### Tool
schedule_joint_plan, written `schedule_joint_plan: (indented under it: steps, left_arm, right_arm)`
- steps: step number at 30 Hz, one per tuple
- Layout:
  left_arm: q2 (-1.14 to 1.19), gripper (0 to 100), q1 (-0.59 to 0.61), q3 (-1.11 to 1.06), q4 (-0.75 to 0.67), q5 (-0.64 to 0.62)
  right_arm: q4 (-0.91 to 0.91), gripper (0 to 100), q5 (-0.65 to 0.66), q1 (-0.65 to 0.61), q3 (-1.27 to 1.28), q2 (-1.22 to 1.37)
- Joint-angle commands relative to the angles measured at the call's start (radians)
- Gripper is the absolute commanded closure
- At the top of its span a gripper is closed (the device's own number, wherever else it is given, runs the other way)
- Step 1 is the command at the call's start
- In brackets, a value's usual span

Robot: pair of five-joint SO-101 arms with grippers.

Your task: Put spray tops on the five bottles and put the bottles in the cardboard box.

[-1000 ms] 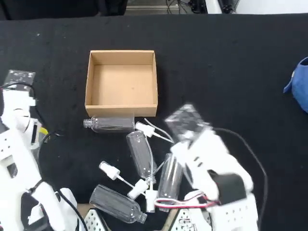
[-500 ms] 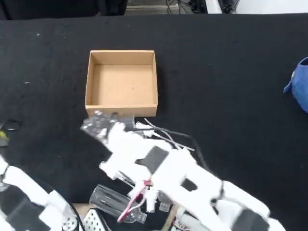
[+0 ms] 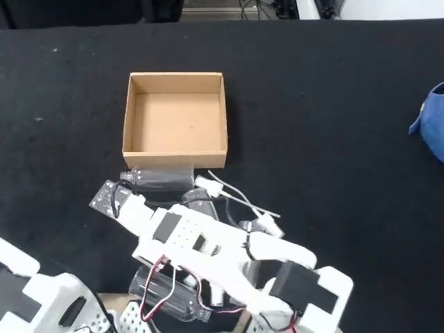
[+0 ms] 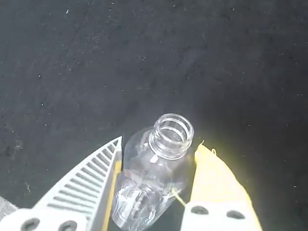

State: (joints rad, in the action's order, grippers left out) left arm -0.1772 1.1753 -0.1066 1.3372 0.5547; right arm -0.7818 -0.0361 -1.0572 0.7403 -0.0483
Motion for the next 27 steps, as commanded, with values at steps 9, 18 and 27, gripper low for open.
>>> schedule_joint_plan:
  steps: [9,18,27]
  left_arm:
    - [-0.009,97,-0.016,0.068,-0.006,-0.006]
    - [-0.011,97,-0.179,0.065,0.060,-0.097]
    - [-0.166,97,-0.397,0.008,0.051,-0.233]
  right_arm:
    - [-0.040,98.7,0.002,-0.003,-0.028,-0.028]
    - [-0.216,98.8,0.040,0.189,-0.137,-0.460]
    - [-0.371,98.8,0.017,0.431,-0.608,-0.736]
